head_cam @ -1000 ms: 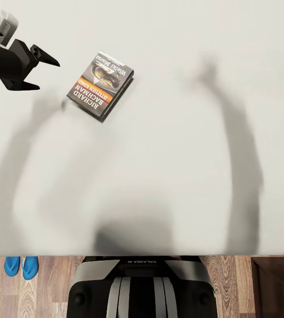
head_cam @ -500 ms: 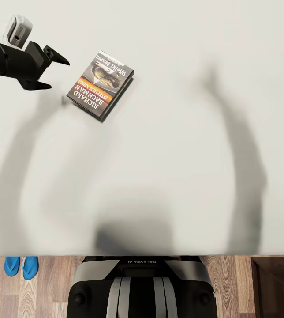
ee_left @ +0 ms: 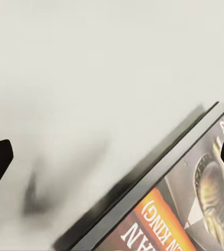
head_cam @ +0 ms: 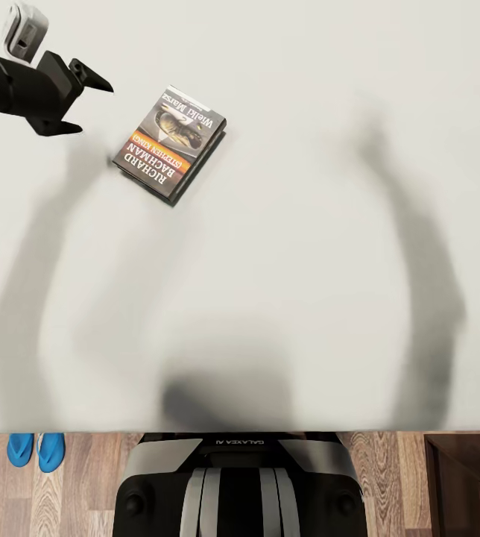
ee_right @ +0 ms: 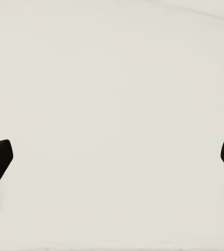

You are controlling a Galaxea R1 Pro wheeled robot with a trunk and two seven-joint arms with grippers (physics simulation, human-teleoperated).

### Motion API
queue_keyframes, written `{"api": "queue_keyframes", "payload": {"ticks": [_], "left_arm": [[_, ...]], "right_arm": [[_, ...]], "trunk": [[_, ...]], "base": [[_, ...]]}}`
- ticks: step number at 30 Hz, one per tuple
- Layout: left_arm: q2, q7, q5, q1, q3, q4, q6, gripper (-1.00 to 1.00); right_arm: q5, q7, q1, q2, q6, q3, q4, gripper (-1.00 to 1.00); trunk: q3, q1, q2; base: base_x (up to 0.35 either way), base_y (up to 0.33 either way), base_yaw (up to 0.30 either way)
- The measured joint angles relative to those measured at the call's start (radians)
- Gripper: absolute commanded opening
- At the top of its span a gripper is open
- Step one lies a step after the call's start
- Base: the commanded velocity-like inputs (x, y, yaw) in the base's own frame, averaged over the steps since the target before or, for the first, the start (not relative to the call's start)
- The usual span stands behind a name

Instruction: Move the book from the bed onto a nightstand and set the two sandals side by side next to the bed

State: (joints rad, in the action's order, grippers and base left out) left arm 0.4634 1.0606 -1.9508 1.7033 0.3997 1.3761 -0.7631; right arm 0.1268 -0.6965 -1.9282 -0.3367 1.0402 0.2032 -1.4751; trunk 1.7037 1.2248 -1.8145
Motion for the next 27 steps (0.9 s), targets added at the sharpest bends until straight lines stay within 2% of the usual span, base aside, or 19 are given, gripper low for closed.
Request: {"api": "queue_keyframes", "payload": {"ticks": [3,4,7,10,11,14,16,18,21,23,27], "left_arm": [[-0.001,-0.063,0.043,-0.001,0.001,-0.022,-0.001,1.00],[-0.004,-0.110,0.072,-0.002,0.004,-0.039,-0.001,1.00],[-0.014,-0.180,0.116,-0.003,0.013,-0.075,-0.001,1.00],[-0.035,-0.247,0.158,-0.005,0.021,-0.120,-0.003,1.00],[-0.042,-0.268,0.180,-0.005,0.019,-0.131,-0.008,1.00],[-0.067,-0.327,0.213,-0.005,0.002,-0.164,-0.004,1.00],[-0.090,-0.378,0.246,-0.005,-0.016,-0.196,-0.003,1.00],[-0.108,-0.430,0.281,-0.006,-0.028,-0.226,-0.002,1.00],[-0.112,-0.444,0.287,-0.006,-0.030,-0.255,0.000,1.00],[-0.114,-0.450,0.291,-0.006,0.008,-0.261,0.004,1.00],[-0.117,-0.453,0.290,-0.007,0.003,-0.265,0.001,1.00]], "right_arm": [[-0.004,0.000,0.026,-0.009,0.000,-0.001,-0.024,1.00],[-0.005,0.000,0.038,-0.028,0.000,-0.001,-0.039,1.00],[-0.001,-0.001,0.049,-0.069,0.000,0.001,-0.060,1.00],[0.002,-0.002,0.055,-0.105,0.000,0.002,-0.075,1.00],[0.003,-0.002,0.056,-0.114,0.000,0.002,-0.079,1.00],[0.005,-0.002,0.058,-0.138,0.000,0.002,-0.089,1.00],[0.006,-0.003,0.062,-0.168,0.000,0.003,-0.107,1.00],[0.006,-0.003,0.079,-0.213,-0.001,0.002,-0.126,1.00],[0.008,-0.003,0.084,-0.226,0.000,0.002,-0.131,1.00],[0.008,-0.004,0.086,-0.232,0.000,0.001,-0.133,1.00],[0.009,-0.004,0.089,-0.237,0.000,0.002,-0.135,1.00]], "trunk": [[0.000,0.000,0.000],[0.000,0.000,0.000],[0.000,0.000,0.000],[0.000,0.000,0.000],[0.000,0.000,0.000],[0.000,0.000,0.000],[0.000,0.000,0.000],[0.000,0.000,0.000],[0.000,0.000,0.000],[0.000,0.000,0.000],[0.000,0.000,0.000]], "base": [[0.000,0.000,0.000],[0.000,0.000,0.000],[0.000,0.000,0.000],[0.000,0.000,0.000],[0.000,0.000,0.000],[0.000,0.000,0.000],[0.000,0.000,0.000],[0.000,0.000,0.000],[0.000,0.000,0.000],[0.000,0.000,0.000],[0.000,0.000,0.000]]}}
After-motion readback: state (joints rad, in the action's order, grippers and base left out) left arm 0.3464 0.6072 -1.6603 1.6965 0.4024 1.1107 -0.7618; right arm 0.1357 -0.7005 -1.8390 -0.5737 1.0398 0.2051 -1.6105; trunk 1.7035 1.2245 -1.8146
